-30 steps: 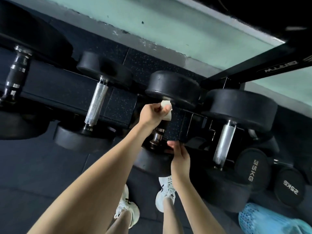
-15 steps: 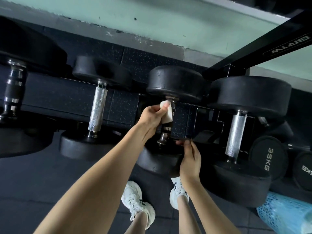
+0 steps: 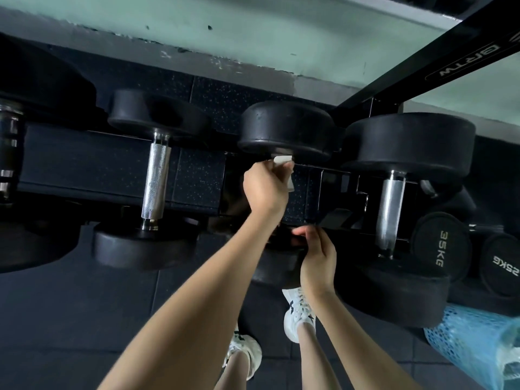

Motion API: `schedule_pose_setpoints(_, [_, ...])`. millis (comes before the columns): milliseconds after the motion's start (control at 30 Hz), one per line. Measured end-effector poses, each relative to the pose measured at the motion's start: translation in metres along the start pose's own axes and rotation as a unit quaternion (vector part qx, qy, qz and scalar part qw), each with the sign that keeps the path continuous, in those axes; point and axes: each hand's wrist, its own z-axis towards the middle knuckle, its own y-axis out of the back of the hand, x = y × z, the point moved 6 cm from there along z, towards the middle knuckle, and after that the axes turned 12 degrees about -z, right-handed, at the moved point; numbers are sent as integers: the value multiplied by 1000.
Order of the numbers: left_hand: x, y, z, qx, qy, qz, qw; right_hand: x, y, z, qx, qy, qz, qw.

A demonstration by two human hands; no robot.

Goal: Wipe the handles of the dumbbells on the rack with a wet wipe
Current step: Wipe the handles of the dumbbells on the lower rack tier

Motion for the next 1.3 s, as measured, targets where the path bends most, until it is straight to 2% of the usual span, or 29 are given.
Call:
schedule_pose_setpoints(167, [0, 5, -1, 78, 7, 44, 996, 3, 0, -1, 7, -6, -9, 1000])
schedule_pose_setpoints(267, [8, 10, -8, 143, 57, 131, 979, 6, 1, -1, 13, -5, -11, 1000])
schedule_pose_setpoints(400, [22, 14, -24, 206, 127, 192, 951, 6, 0, -1, 13, -17, 1, 1000])
schedule_pose_setpoints(667, [18, 32, -30, 176, 176, 224, 942, 11, 2, -4, 25, -44, -1, 999])
schedule_pose_setpoints(733, [12, 45, -31, 138, 183, 169, 958, 18, 3, -5, 65, -62, -16, 996])
schedule_pose_setpoints(833, [3, 64, -39, 79, 209, 8, 975, 41, 16, -8, 94, -50, -89, 990])
schedule_pose_setpoints(933, [5, 84, -54, 53, 292, -204, 933, 89, 12, -14, 124, 92, -162, 975])
schedule_pose_setpoints(1000, [2, 96, -61, 54, 333, -282, 898, 116, -8, -19, 179, 152, -191, 953])
schedule_pose_setpoints(1133, [-5, 130, -60, 49, 352, -318, 879, 160, -56, -31, 254, 205, -227, 917])
schedule_pose_setpoints(1233, [-1, 154, -54, 50, 365, -329, 870, 172, -86, -36, 252, 204, -213, 922])
schedule_pose_setpoints(1300, [3, 166, -50, 58, 370, -339, 863, 168, -104, -38, 272, 163, -174, 932])
